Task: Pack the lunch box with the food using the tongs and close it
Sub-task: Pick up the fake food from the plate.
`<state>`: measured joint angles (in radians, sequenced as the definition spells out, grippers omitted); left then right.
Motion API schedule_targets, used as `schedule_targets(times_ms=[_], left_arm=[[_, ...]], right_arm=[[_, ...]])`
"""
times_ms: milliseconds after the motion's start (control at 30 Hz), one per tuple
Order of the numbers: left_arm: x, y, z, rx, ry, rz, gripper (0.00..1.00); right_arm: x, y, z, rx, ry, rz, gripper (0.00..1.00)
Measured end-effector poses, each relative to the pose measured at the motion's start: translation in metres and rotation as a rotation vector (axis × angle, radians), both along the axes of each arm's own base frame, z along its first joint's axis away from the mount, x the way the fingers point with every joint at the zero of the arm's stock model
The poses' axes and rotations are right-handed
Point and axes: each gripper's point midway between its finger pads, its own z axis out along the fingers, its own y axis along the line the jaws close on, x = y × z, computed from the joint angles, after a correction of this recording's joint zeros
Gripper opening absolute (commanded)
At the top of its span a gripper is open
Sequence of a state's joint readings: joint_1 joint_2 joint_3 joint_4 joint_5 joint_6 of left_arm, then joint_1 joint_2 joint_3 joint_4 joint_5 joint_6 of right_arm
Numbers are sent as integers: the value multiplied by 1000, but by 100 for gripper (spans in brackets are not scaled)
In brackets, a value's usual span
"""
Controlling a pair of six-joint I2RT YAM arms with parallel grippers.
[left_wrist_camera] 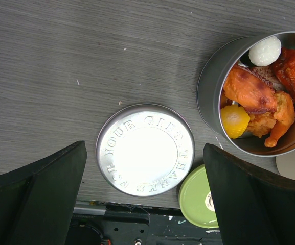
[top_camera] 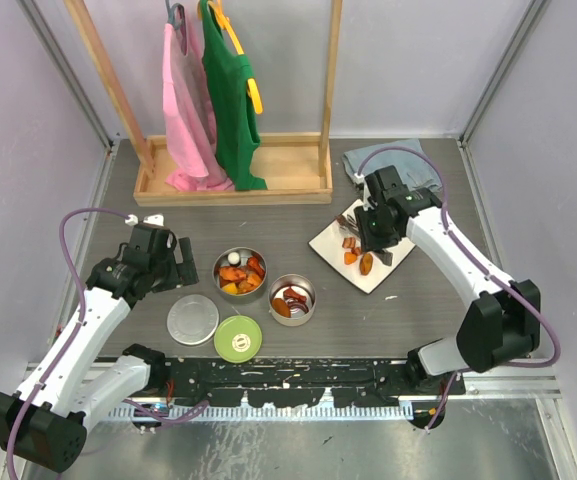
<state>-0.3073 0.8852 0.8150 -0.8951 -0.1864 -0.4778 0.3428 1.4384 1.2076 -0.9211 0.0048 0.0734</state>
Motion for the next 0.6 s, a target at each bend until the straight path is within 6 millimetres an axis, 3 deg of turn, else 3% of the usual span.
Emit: schedule_targets(times_ms=[333, 600], left_arm=[[0, 0, 0, 0, 0, 0, 98], [0, 0, 0, -1, 0, 0, 98]], right_arm=[[-12, -1, 26, 64, -84, -59, 24], [-35, 20, 51, 249, -101, -75, 24]])
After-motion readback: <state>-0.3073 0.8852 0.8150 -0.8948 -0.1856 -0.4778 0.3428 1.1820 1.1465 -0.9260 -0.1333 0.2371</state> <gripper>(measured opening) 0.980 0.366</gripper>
